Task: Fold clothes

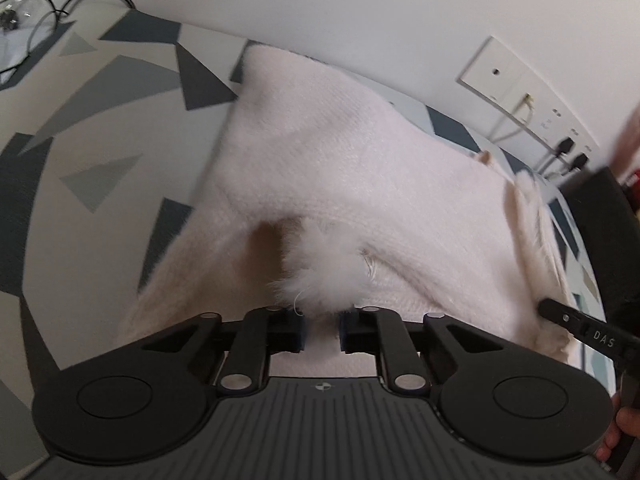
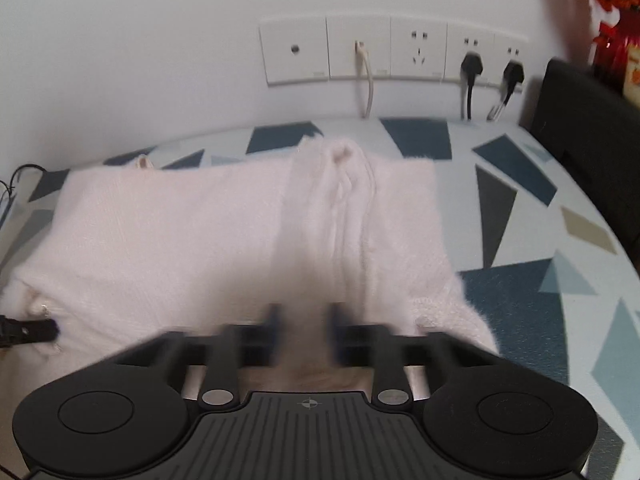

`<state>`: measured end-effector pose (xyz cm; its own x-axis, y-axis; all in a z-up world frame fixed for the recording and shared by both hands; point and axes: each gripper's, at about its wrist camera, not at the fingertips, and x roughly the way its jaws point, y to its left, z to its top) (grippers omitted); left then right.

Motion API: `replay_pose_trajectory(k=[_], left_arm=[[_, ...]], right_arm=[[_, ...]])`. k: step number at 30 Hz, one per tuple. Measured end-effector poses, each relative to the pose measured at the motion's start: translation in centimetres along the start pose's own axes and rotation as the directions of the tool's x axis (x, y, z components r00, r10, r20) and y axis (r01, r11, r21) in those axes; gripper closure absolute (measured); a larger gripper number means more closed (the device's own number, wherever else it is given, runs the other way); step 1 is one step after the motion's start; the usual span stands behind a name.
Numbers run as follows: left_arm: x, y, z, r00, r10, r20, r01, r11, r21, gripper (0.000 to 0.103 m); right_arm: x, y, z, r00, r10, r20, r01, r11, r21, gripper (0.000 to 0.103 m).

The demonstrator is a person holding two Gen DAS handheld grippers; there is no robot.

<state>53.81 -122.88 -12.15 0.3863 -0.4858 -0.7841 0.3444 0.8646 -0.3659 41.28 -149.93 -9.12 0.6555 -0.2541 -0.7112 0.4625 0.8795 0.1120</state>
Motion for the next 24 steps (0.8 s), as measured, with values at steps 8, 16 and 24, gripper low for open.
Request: replay_pose_trajectory(k=[8,16,24], left_arm=[[0.7,0.0,1.2,1.0,0.012,-0.018,-0.01,0.997,0.083,0.079],[-4.5,-2.1,0.3,0.999,-0.001,0.047,-0.016,0.933,0.36,0.05],[-0.9,-5.1,3.8,0.992,-0.017,0.128,-0.026,0.946,0.324,0.045]], right_arm=[[-2.2,-1.5,1.8,0.992,-0.049,0.115,0.051,0.999,-0.017,0.092],[-1.5,-3.1,0.8,0.999,-0.053,0.005,0.053,0.998,0.044,0.066],[1.3,0.1,6.7,0.99,0.074,0.116,-0.064,0.994,-0.085,0.058]])
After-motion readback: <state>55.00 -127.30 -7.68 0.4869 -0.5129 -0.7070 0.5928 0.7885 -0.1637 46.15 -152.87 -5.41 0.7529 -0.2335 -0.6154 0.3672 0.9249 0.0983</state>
